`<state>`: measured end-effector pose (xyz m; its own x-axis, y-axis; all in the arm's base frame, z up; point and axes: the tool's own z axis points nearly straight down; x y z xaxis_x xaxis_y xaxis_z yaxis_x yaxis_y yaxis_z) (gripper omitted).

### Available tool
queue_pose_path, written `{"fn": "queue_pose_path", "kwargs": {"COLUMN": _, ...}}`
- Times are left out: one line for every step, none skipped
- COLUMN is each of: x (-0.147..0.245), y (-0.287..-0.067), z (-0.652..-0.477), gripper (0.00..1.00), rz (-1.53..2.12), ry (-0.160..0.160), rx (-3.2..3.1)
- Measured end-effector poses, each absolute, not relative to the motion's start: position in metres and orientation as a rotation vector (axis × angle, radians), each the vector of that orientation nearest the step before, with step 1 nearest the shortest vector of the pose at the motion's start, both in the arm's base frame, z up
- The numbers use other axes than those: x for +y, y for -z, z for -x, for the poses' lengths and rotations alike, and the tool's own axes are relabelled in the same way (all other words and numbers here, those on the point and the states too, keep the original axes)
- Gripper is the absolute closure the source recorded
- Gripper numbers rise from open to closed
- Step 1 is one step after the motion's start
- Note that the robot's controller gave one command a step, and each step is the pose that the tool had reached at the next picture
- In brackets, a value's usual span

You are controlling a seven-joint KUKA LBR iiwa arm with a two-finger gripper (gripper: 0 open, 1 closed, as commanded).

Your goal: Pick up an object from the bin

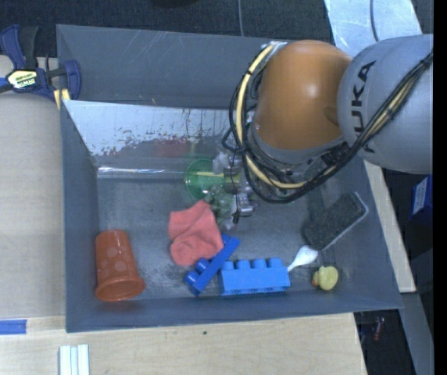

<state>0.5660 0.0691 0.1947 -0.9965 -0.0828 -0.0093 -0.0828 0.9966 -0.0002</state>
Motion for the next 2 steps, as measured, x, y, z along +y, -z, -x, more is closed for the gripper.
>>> {"fn": "queue_pose_path", "kwargs": {"x": 0.0979, "y": -0.1033, "z": -0.5682, "gripper": 1.0, "rz": 0.243, "ry": -0.001, "rx": 3.124}}
{"fn": "queue_pose_path", "kwargs": {"x": 0.0977, "y": -0.1033, "z": -0.5682, "gripper": 1.0, "rz": 0.243, "ry": -0.001, "rx": 3.124}}
